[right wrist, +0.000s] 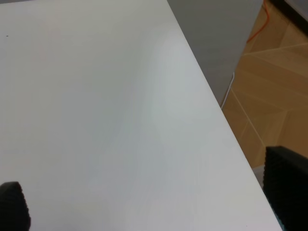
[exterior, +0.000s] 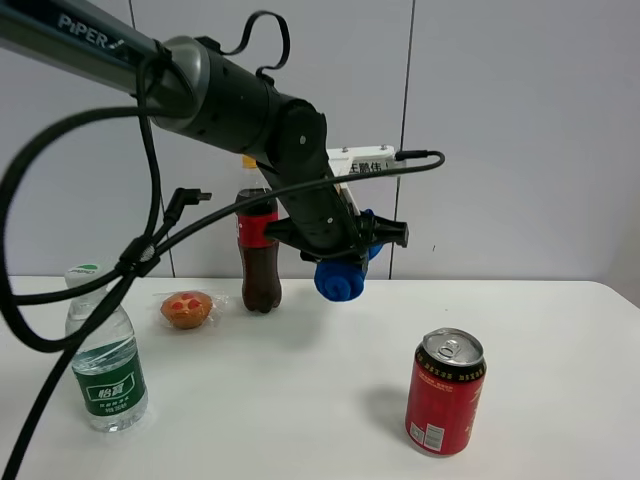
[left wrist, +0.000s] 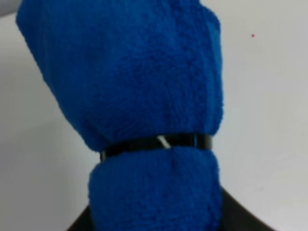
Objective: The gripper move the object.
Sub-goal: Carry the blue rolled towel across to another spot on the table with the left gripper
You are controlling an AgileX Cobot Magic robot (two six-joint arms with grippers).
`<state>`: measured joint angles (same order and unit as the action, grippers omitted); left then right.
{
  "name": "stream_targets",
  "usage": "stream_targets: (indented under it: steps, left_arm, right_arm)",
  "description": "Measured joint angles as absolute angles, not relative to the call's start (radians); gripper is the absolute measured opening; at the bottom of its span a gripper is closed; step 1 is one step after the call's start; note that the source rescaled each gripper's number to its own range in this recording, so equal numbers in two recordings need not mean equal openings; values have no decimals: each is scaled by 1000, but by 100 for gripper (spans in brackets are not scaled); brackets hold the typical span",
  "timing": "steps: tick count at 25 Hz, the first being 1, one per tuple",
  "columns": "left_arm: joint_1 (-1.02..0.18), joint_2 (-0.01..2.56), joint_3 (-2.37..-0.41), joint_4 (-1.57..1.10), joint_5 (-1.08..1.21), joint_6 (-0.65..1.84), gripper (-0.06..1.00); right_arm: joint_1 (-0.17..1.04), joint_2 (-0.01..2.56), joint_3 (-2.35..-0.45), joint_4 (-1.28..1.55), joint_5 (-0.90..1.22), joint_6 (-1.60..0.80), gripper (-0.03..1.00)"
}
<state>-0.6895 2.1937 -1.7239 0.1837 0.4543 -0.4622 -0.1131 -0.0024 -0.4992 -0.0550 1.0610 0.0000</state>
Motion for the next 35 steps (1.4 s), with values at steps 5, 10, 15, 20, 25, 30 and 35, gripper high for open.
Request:
stream_targets:
  steps: [5,10,15,20,25,30,35]
  left_arm:
    - [-690,2113,-1724,183,579,-452,1]
    - [-690,2021,-1724,165,663,-450,1]
    - [-690,1943,-1724,125,746,-448,1]
    - [-690,1919,-1719,96,831,-408,1]
    - [-691,1890,-1599,45,806,-400,1]
    - [-693,1806,-1395,6,685,-402,1]
    - [-693,1713,-1211,0,577,-471,1]
  right_arm:
    - [-113,-2,-499,-55,1061,0,100]
    - [-113,-2,-499,-55,1061,0,100]
    - [-113,-2,-499,-55,1061,0,100]
    - [-113,-2,-499,-55,1061,0,100]
    - [-113,-2,-499,-55,1061,0,100]
    - [-113,-2,-499,-55,1061,0,100]
    - [-113,-2,-499,-55,1061,0,100]
